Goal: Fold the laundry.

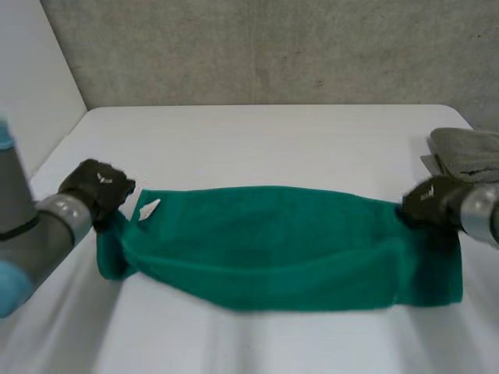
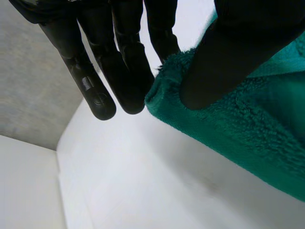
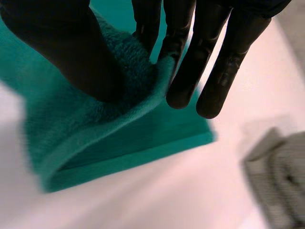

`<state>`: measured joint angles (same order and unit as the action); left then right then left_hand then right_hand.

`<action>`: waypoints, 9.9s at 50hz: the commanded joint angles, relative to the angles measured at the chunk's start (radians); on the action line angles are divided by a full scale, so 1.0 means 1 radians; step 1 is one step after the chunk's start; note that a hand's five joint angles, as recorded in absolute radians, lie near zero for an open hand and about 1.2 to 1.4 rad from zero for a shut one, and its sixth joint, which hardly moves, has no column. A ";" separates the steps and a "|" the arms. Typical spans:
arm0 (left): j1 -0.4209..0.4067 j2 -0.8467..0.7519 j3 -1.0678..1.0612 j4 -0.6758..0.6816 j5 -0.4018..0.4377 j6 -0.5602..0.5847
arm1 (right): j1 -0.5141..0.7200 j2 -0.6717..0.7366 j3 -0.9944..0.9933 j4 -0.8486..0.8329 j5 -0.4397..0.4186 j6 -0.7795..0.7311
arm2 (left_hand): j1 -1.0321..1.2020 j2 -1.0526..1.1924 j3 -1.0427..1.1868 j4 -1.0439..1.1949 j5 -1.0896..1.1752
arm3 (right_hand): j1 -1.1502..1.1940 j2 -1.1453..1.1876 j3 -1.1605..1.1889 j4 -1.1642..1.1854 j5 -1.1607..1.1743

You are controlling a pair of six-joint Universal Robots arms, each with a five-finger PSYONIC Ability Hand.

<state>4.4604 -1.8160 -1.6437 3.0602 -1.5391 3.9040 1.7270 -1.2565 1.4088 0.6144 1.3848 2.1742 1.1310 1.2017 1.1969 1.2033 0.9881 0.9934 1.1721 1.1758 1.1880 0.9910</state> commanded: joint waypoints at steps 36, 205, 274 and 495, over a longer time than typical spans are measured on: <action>-0.070 -0.364 0.256 0.597 -0.190 -0.198 | 0.187 0.360 -0.173 -0.814 -0.012 0.208 | 0.265 0.195 0.199 0.193 0.234 | 0.403 0.224 0.220 0.208 0.231; -0.130 -0.072 -0.100 0.571 -0.223 -0.201 | 0.394 0.274 -0.186 -0.812 -0.101 -0.047 | -0.956 -1.027 -1.022 -1.029 -0.988 | 0.403 0.224 0.220 0.208 0.231; -0.162 -0.069 0.010 0.454 -0.164 -0.319 | 0.683 0.446 -0.254 -0.794 -0.042 0.027 | -0.956 -1.027 -1.022 -1.029 -0.988 | 0.403 0.224 0.220 0.208 0.231; -0.222 -0.089 0.444 -0.156 0.289 -0.664 | -0.512 0.769 -0.694 -0.806 -0.455 0.280 | -0.903 -0.973 -0.969 -0.975 -0.934 | 0.381 0.202 0.198 0.186 0.208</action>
<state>4.2394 -1.9031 -1.1998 2.9039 -1.2499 3.2410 1.2695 -0.4649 0.6286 -0.2040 0.9249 2.5935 0.1969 0.2054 0.2119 0.2046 0.0455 0.9638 1.1735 1.1822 1.1877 0.9716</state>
